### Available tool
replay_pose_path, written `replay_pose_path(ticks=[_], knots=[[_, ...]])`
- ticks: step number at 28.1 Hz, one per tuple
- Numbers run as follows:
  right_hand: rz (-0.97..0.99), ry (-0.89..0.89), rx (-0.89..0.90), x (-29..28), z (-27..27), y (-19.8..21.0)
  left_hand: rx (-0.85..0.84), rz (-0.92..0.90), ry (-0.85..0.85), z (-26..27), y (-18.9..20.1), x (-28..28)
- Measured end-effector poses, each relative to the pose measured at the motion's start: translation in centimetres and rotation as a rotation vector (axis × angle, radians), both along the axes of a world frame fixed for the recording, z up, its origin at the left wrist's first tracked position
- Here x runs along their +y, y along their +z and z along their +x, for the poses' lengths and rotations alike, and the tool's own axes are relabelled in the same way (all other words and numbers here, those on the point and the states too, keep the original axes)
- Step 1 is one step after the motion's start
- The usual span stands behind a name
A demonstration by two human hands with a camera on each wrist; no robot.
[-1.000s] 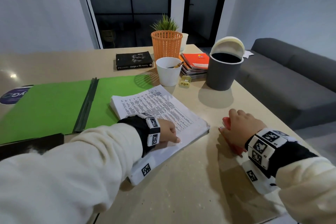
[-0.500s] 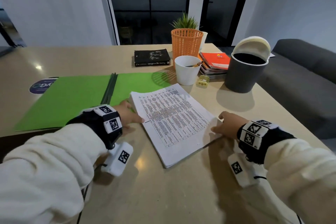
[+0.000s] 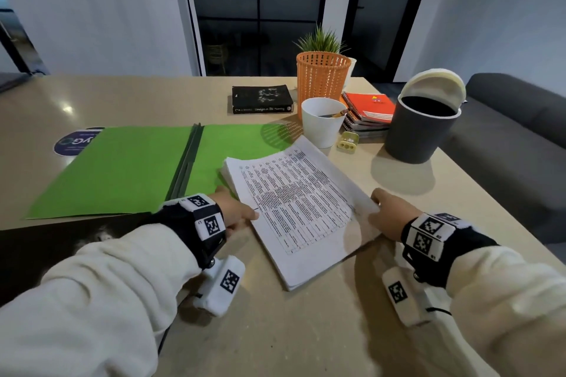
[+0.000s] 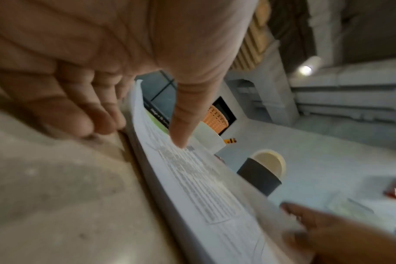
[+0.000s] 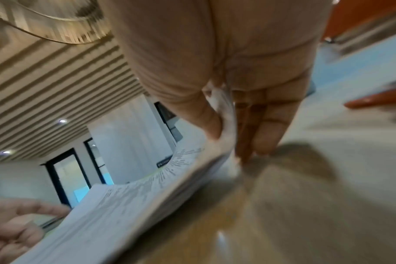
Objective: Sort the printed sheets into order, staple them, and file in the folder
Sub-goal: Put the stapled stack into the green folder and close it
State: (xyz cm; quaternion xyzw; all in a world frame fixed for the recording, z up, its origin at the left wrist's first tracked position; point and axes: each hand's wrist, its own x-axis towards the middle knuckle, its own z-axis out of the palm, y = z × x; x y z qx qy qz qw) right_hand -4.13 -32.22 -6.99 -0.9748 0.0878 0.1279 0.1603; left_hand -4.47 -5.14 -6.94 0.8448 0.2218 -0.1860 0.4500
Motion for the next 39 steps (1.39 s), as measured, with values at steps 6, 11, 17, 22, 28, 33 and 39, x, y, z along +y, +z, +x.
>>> replay_pose_path(ticks=[6, 11, 17, 22, 28, 33, 39], knots=[[0.324, -0.053, -0.545, 0.4, -0.6, 5.4, -0.462, 0.429, -0.446, 0.0, 4.5, -2.5], [0.302, 0.172, -0.780, 1.3, -1.8, 9.5, -0.720, 0.575, -0.753, 0.8, 9.4, -7.0], [0.353, 0.297, -0.873, 1.1, -3.7, 10.1, -0.723, 0.504, -0.744, 1.2, 12.2, -8.7], [0.429, 0.349, -0.700, 0.1, -4.1, 11.0, -0.602, 0.360, -0.828, 0.7, 13.5, -7.3], [0.654, 0.168, -0.627, -2.6, -3.8, 10.0, -0.782, 0.069, -0.487, 1.5, 15.7, -1.9], [1.173, 0.054, -0.520, -0.3, -2.6, 8.5, -0.862, -0.197, -0.332, 1.3, 15.4, 0.9], [1.130, 0.144, -0.243, 2.9, -1.7, 6.7, -0.867, -0.568, -0.128, 1.4, 14.8, 3.5]])
